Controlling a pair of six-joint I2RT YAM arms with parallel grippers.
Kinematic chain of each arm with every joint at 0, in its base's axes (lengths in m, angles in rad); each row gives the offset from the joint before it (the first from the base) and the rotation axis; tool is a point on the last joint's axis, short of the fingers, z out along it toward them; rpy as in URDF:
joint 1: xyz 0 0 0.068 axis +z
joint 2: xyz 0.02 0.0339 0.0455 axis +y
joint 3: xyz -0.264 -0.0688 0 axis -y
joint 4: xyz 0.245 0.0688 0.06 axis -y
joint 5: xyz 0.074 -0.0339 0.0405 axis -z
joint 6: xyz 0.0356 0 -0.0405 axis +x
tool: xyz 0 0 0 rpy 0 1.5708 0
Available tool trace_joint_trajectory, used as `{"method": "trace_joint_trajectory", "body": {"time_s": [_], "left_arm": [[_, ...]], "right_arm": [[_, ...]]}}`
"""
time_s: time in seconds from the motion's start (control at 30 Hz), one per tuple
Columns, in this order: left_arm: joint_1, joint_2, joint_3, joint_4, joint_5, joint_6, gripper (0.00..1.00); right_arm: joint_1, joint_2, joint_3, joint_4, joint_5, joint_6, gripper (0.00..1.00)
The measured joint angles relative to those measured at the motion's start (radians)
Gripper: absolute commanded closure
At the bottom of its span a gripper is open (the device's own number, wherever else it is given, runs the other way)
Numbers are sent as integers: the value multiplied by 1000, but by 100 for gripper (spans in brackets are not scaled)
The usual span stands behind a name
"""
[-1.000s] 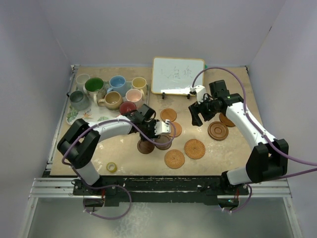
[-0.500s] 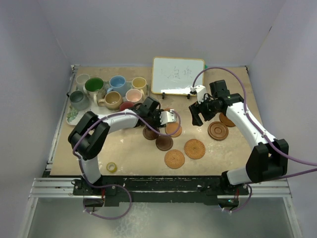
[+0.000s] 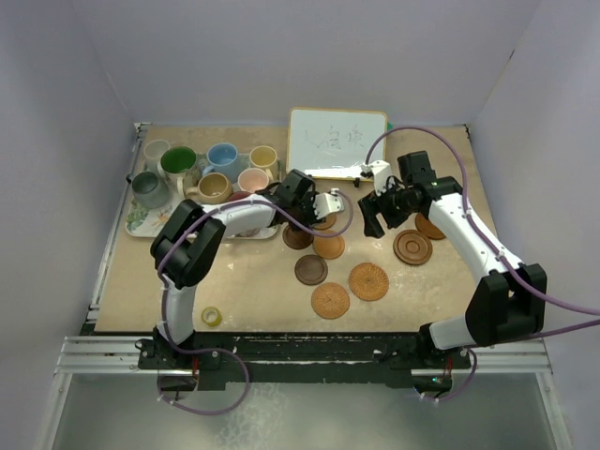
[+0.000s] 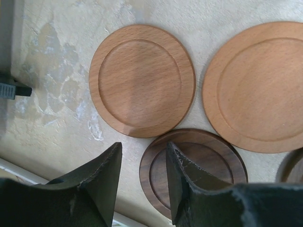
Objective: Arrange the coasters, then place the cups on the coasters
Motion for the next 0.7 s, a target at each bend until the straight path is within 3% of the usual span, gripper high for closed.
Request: {"method": "trace_joint_trajectory", "body": {"time_s": [0.7], "left_arm": [[26, 137, 210, -62, 0, 58, 64]], "right_arm": [[-132, -88, -11, 18, 3, 64, 19]]}}
